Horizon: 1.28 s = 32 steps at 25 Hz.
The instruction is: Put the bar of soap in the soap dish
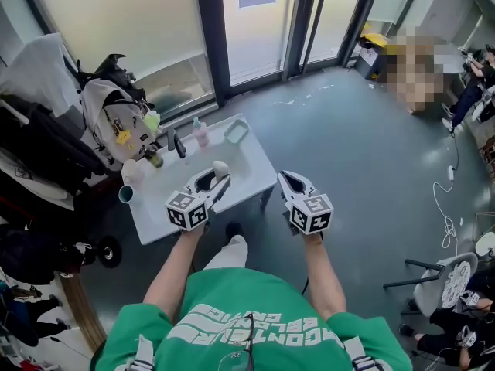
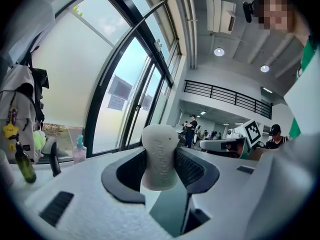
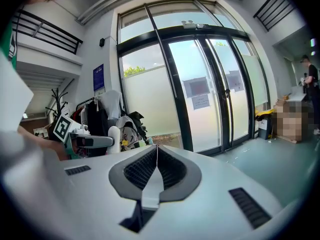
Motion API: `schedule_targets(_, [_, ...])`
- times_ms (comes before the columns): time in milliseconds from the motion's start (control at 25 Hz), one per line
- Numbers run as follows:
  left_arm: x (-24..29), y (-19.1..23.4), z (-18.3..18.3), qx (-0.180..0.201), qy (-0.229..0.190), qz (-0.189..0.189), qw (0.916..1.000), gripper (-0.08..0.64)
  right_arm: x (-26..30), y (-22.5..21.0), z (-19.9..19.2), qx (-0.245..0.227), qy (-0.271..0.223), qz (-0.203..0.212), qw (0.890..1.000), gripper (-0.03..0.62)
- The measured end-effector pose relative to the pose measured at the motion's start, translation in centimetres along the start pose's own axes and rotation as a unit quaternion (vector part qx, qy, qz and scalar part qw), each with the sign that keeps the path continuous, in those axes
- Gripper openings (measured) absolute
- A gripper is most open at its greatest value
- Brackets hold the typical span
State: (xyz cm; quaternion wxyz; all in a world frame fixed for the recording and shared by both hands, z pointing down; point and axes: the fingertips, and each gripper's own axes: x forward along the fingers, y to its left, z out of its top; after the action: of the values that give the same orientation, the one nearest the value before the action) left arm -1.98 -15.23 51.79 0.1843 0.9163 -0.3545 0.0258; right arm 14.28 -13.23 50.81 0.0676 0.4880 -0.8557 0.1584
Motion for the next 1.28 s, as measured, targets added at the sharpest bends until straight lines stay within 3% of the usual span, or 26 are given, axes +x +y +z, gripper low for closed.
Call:
schedule_targets(760, [7.7, 11.8, 3.6, -0.025, 0.01, -0.013, 0.9996, 0.183, 14.7, -3.6, 2.9, -0.007, 0.05, 0.009, 0.999, 0.015])
schedule_targets(1280, [10.5, 16.1, 3.9, -0.032, 0.019, -0.032, 0.9988, 0.183, 20.2, -4.3, 2.4, -0.011, 0.071, 0.002, 0.997, 0.015])
